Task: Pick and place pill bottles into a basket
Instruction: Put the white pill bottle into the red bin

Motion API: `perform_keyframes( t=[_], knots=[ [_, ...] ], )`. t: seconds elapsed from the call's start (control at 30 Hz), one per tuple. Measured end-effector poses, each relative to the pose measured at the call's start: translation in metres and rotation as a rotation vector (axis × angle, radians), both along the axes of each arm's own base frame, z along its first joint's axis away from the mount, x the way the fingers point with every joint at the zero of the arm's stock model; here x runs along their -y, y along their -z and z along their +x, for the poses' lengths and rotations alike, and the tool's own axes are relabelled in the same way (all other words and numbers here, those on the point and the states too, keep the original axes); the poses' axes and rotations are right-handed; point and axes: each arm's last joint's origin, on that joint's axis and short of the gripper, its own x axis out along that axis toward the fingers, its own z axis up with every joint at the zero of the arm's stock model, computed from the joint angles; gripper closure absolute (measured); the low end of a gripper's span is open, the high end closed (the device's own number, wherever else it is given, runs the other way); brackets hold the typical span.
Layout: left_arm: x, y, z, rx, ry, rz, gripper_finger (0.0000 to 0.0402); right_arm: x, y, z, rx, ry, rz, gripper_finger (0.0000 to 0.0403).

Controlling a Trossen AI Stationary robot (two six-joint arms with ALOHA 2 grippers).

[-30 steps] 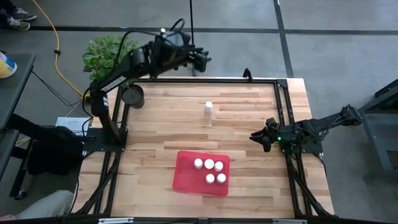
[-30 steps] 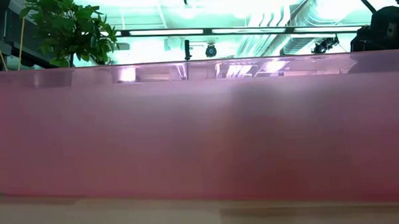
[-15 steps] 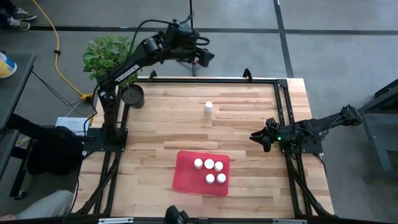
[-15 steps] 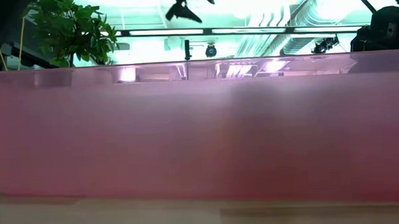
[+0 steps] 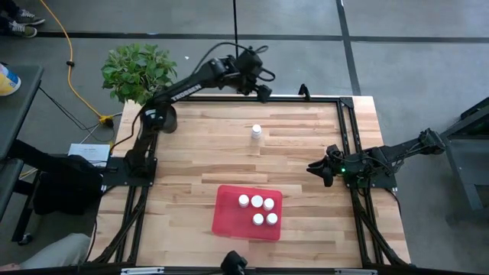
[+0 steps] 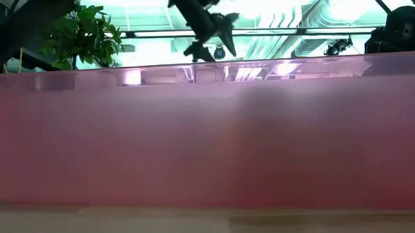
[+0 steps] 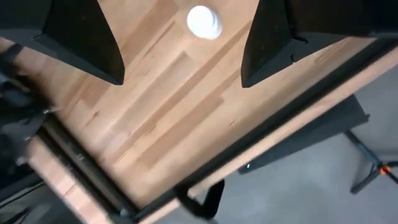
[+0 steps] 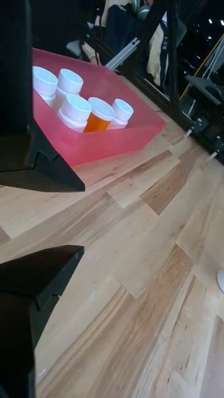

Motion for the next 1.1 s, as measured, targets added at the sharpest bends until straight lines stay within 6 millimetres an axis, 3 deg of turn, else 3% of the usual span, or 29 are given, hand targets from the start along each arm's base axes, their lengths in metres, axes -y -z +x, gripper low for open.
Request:
perform_keyframes(
  t=[0.53, 0.83, 1.1],
  knots=[
    [0.015, 0.07, 0.034, -0.237, 0.041, -0.087, 0.0046, 0.0, 0.0, 0.0, -0.002, 0.001, -0.008, 0.0263],
    [0.025, 0.097, 0.048, -0.312, 0.073, -0.11, 0.0046, 0.0, 0.0, 0.0, -0.002, 0.002, -0.005, 0.0263],
    [0.027, 0.111, 0.049, -0.379, 0.073, -0.13, 0.0046, 0.0, 0.0, 0.0, -0.002, 0.003, -0.002, 0.0263]
  ],
)
